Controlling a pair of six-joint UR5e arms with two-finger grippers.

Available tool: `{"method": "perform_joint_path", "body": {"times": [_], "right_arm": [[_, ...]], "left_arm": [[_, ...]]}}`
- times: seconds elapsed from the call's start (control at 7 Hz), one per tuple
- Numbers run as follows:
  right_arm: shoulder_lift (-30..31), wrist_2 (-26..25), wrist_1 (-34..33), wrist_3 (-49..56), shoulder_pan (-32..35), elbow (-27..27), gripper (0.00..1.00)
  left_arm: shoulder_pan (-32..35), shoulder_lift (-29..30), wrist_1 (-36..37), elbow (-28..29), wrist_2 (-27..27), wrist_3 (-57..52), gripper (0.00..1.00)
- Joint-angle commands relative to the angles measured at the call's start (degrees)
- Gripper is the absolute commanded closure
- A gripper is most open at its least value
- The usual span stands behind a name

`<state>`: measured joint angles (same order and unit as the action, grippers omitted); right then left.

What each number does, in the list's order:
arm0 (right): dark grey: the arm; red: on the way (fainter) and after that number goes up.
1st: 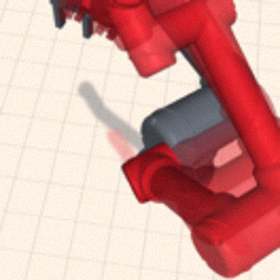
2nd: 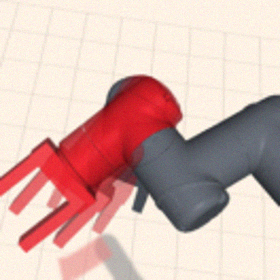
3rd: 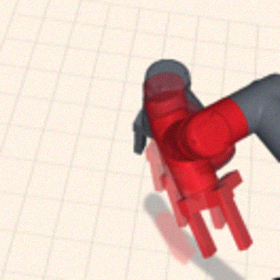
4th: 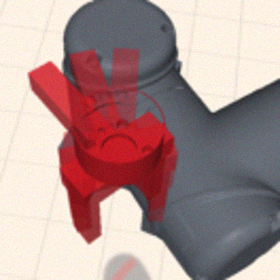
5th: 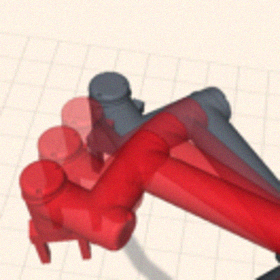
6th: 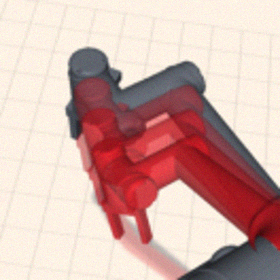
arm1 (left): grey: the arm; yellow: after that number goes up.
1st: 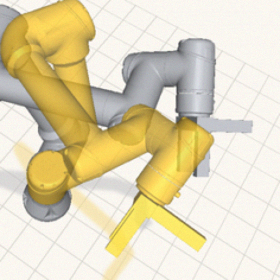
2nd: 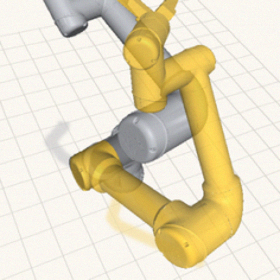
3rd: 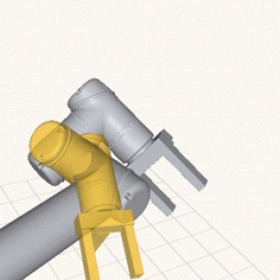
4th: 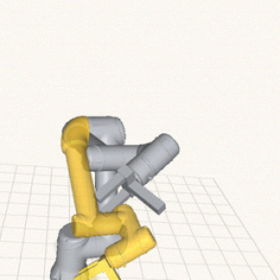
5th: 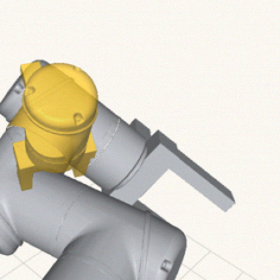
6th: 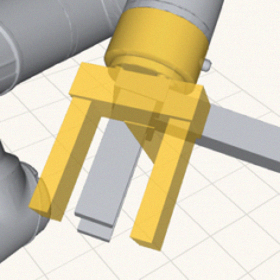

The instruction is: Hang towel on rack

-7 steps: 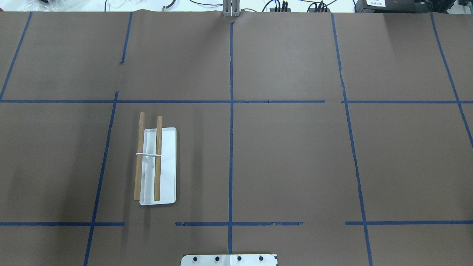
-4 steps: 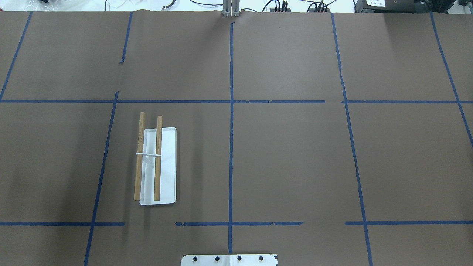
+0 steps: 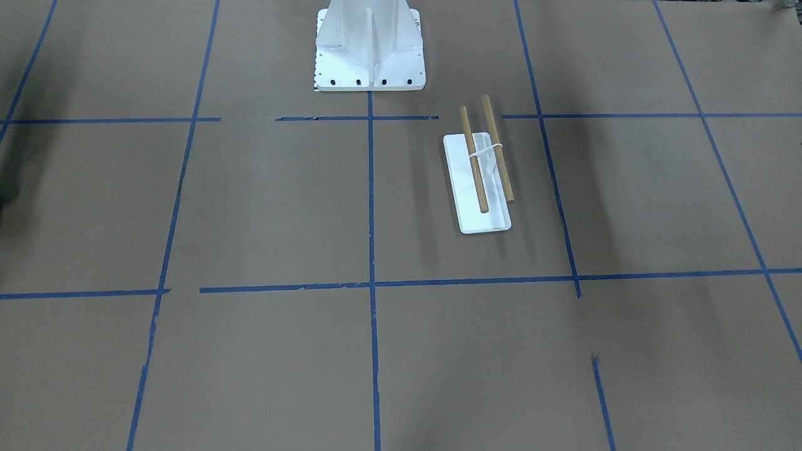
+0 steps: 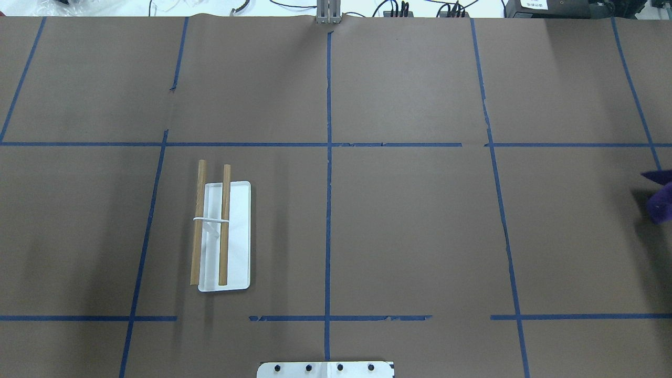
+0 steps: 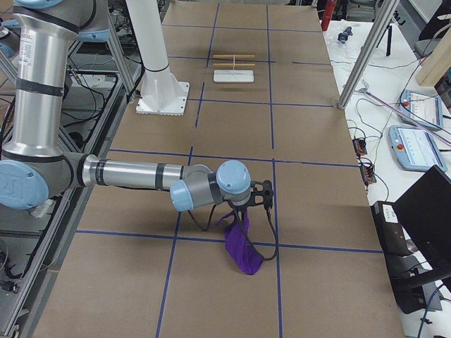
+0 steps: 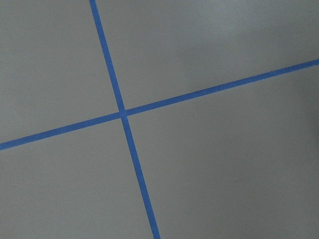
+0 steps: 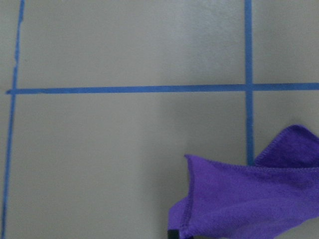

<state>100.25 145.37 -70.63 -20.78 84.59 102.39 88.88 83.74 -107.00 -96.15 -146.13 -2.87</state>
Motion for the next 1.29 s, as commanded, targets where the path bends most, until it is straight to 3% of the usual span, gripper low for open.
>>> {"method": "perform_joint_path", "body": {"times": [0.0, 0.29, 0.43, 0.57, 0.86, 1.14], "right_arm": [[-4.2, 2.5, -0.4, -20.6, -8.3, 10.3, 1.0], [-19.1, 1.5, -0.4, -42.5, -17.8, 10.9, 1.0], [-25.8, -0.9, -0.4, -52.3, -22.8, 10.7, 1.0], [-31.5, -6.3, -0.4, -62.7, -28.8, 10.9, 1.0], [-38.3, -14.7, -0.4, -72.9, -37.7, 12.2, 1.0], [-40.4, -20.4, -0.4, -74.2, -42.2, 12.1, 1.0]], "left_arm": [[-4.1, 0.3, -11.1, 0.0, -2.8, 15.5, 0.0], [-12.8, 3.2, -29.4, 0.4, -2.3, 43.6, 0.0], [-17.6, 8.0, -32.2, 0.4, -2.0, 57.6, 0.0], [-19.6, 12.5, -33.0, 0.0, -2.1, 68.3, 0.0], [-26.1, 19.5, -33.0, 0.2, -0.4, 75.9, 0.0], [-32.2, 23.3, -37.2, 0.4, 10.6, 82.9, 0.0]]}}
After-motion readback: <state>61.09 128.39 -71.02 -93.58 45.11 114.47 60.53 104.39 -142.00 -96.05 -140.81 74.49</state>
